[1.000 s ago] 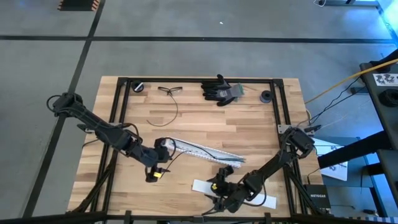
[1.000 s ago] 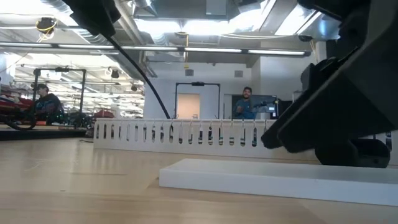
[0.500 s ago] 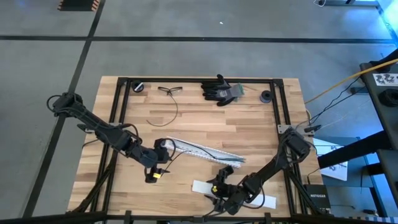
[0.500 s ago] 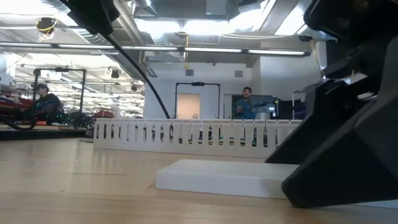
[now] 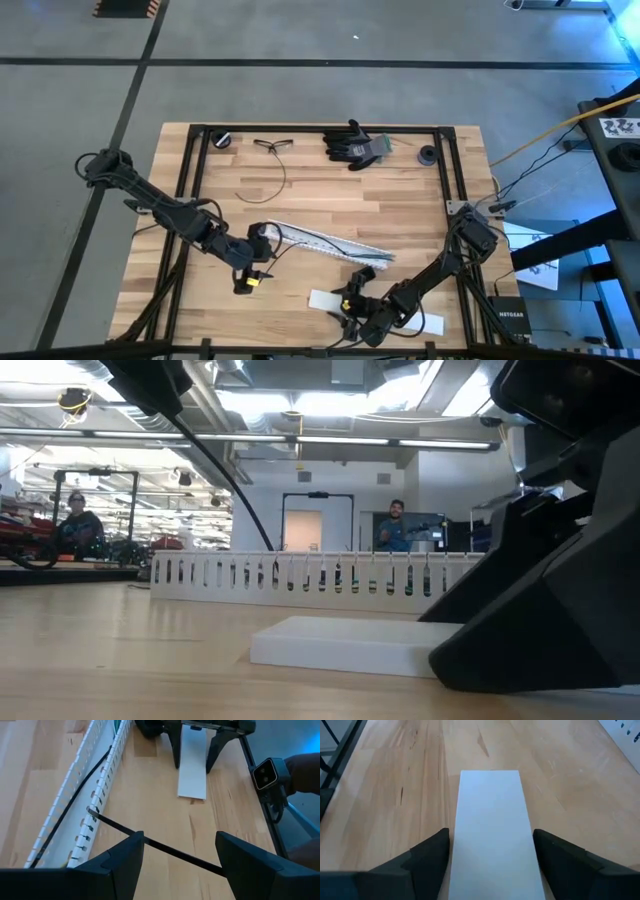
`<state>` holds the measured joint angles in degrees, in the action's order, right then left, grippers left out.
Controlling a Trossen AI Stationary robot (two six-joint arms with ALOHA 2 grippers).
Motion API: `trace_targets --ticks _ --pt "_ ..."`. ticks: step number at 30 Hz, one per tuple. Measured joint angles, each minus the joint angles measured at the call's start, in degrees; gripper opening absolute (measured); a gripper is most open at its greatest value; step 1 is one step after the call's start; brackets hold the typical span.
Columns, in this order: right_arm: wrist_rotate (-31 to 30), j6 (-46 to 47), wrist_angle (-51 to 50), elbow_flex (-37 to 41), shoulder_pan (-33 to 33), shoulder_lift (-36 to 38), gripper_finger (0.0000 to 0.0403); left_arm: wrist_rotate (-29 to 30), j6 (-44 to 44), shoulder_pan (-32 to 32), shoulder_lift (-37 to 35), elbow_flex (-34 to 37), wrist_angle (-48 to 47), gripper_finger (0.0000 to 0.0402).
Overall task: Ziptie cables
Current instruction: Close the white cable duct lid
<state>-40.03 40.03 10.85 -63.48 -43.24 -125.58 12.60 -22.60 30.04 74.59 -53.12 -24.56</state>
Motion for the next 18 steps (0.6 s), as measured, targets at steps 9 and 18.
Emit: trace_targets --ticks 9,18 --pt "0.00 -0.04 -0.19 -0.13 0.04 -0.04 0.0211 -0.04 -0.13 0.00 0.00 0.00 -0.02 0.0230" --pt "0.44 -3.64 -2.48 -3.92 0.25 0.84 0.0214 -0.01 0.82 -0.01 0.00 0.00 0.36 0.0230"
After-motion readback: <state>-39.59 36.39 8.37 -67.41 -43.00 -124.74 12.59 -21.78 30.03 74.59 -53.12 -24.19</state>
